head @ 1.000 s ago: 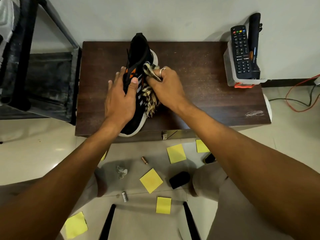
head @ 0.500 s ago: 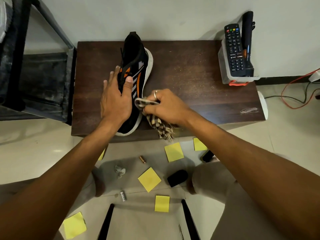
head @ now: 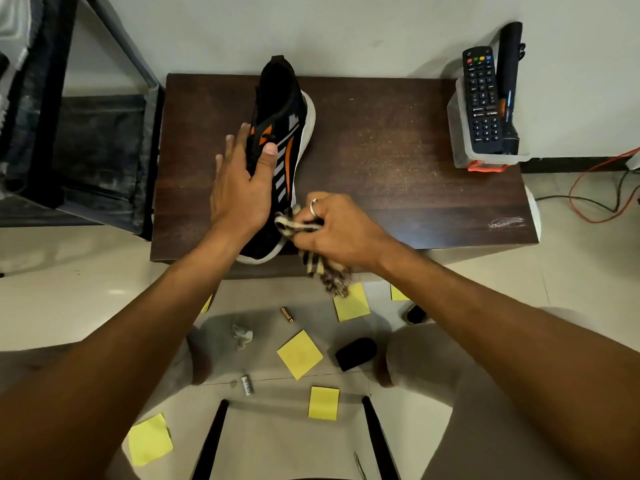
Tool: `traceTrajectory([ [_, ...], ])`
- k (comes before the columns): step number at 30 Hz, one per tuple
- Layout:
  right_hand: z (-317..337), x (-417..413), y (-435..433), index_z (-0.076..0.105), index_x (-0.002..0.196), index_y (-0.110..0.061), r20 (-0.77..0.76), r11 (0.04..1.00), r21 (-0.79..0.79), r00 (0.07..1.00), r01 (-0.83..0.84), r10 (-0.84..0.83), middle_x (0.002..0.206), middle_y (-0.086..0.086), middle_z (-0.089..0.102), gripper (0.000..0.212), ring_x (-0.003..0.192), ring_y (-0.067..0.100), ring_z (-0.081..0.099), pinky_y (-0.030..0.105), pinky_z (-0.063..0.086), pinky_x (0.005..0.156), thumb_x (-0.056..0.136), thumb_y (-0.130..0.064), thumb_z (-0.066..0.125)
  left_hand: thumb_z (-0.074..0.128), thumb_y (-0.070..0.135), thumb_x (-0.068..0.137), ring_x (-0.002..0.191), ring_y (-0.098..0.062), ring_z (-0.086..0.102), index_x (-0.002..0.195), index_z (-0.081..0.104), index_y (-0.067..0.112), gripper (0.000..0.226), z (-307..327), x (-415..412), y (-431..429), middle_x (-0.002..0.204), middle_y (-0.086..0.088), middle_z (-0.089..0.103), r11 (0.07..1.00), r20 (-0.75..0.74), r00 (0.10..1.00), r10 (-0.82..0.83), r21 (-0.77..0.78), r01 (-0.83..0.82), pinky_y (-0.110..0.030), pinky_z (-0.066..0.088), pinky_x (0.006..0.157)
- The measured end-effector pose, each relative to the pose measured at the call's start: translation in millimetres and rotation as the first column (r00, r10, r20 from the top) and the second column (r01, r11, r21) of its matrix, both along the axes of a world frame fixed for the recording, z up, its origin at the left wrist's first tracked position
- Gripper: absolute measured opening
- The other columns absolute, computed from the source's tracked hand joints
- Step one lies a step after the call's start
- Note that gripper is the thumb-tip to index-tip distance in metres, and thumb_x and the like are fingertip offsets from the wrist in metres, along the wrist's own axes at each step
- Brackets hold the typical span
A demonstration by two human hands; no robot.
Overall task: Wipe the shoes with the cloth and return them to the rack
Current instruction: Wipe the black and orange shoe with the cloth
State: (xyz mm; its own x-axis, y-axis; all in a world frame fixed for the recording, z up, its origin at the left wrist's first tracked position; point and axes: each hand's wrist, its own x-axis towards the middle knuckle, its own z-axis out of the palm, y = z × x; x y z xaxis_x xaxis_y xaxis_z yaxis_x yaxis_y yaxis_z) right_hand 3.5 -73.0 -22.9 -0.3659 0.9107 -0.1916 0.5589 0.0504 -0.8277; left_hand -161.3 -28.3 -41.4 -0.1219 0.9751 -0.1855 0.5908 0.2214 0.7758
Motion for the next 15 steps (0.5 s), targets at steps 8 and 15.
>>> traceTrajectory([
  [8,-10,-14,-8,0.074,0.116,0.0,-0.111,0.866,0.454,0.978,0.209,-0.178,0.088,0.004,0.048,0.032,0.073,0.008,0.05,0.011,0.04,0.069,0.084,-0.001,0.072,0.052,0.074,0.091,0.154,-0.017,0.023,0.154,0.041,0.034,0.076,6,-7,5,0.162,0.001,0.038,0.996,0.232,0.97,0.075,0.028,-0.083,-0.046,0.026,0.124],
  [15,-15,-22,-21,0.078,0.109,-0.006,0.121,0.943,0.334,0.991,0.01,-0.053,0.088,-0.006,0.047,0.031,0.073,0.009,0.05,0.021,0.039,0.066,0.078,-0.011,0.078,0.055,0.054,0.1,0.157,-0.017,-0.003,0.162,0.02,0.02,0.079,0,-1,0,0.17,0.002,0.014,0.996,0.07,0.998,0.002,0.091,-0.008,-0.045,0.006,0.128],
])
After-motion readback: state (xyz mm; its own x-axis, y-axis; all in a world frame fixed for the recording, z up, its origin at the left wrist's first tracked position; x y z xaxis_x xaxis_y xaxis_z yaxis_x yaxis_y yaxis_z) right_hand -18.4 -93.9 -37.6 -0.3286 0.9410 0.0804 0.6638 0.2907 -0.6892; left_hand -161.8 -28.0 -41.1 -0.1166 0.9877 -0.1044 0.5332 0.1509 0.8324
